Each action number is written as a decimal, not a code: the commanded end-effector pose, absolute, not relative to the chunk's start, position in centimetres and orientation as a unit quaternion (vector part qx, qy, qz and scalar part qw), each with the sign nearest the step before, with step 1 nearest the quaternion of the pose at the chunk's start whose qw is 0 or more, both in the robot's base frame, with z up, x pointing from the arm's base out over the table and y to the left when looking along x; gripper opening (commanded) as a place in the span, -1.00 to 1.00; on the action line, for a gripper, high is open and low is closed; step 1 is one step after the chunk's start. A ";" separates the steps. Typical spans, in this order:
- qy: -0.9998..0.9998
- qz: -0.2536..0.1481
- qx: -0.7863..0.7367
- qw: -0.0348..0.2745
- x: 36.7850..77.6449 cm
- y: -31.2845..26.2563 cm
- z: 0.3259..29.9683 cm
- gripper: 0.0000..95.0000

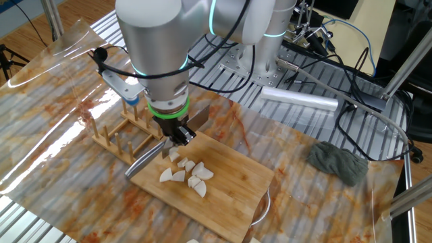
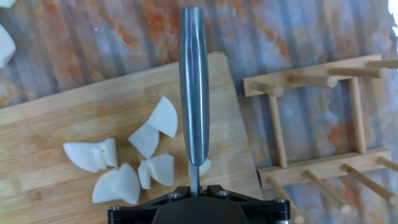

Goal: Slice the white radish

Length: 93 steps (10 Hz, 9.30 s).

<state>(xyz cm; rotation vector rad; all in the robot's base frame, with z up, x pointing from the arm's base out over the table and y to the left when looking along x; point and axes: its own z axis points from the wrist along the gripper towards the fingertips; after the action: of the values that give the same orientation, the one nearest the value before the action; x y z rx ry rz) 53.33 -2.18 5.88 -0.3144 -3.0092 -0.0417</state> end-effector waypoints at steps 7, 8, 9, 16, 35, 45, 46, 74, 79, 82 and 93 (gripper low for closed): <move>-0.993 -0.012 -0.104 0.059 53.2 -2.1 5.9 -1.00; -0.993 -0.012 -0.104 0.059 53.2 -2.1 6.1 -1.00; -0.993 -0.012 -0.104 0.059 53.2 -2.2 6.2 -1.00; -0.991 -0.018 -0.114 0.063 53.5 -1.5 4.4 -1.00; -0.995 -0.007 -0.082 0.056 56.2 0.7 8.7 -1.00; -0.992 -0.029 -0.116 0.042 57.7 0.6 9.1 -1.00; -0.992 -0.023 -0.120 0.039 57.5 0.6 9.5 -1.00; -0.999 0.031 0.011 -0.007 59.5 4.3 11.0 -1.00; -1.000 0.002 0.011 0.006 61.7 4.0 11.1 -1.00; -1.000 0.006 0.009 0.014 60.9 4.2 11.6 -1.00; -0.998 -0.004 0.010 0.057 59.1 -6.1 17.9 -1.00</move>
<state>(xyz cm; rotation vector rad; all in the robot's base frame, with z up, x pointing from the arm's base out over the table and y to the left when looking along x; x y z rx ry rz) 59.01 -5.85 17.97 0.0192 -3.0247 -0.0153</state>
